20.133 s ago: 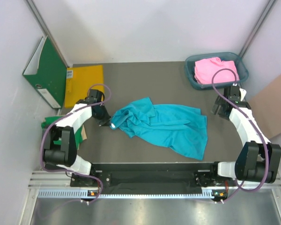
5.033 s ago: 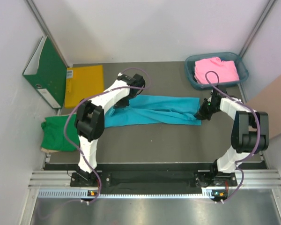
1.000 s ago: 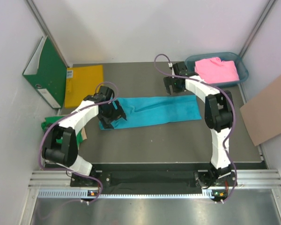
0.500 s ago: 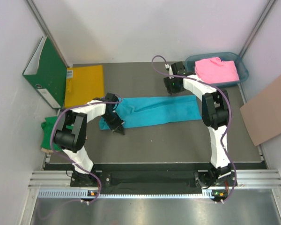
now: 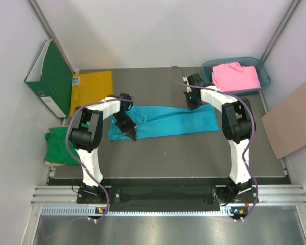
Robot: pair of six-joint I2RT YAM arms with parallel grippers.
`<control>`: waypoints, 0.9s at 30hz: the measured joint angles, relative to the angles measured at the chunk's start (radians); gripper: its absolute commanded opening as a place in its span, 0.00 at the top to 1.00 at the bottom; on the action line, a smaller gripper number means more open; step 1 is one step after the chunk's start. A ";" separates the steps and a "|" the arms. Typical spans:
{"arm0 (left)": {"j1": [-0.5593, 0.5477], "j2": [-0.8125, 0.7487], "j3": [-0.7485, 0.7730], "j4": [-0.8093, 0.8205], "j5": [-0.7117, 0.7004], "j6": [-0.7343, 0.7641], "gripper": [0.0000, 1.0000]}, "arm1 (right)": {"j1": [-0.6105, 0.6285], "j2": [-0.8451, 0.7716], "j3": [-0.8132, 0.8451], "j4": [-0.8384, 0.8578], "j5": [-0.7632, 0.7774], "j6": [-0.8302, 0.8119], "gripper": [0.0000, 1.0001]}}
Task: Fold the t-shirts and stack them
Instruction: Rotate the tshirt 90 degrees
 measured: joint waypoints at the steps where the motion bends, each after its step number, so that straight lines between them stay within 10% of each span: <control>1: 0.000 0.018 0.027 -0.016 -0.011 0.006 1.00 | 0.001 -0.012 -0.018 -0.005 0.000 0.004 1.00; 16: 0.002 0.364 0.671 -0.163 -0.232 0.082 1.00 | 0.099 -0.235 -0.306 -0.244 -0.006 0.120 1.00; 22: -0.001 0.577 1.042 -0.075 -0.119 0.112 0.99 | 0.211 -0.354 -0.364 -0.324 -0.082 0.186 0.99; 27: 0.000 0.595 1.032 0.067 0.002 0.120 0.97 | 0.248 -0.396 -0.362 -0.331 -0.108 0.223 0.96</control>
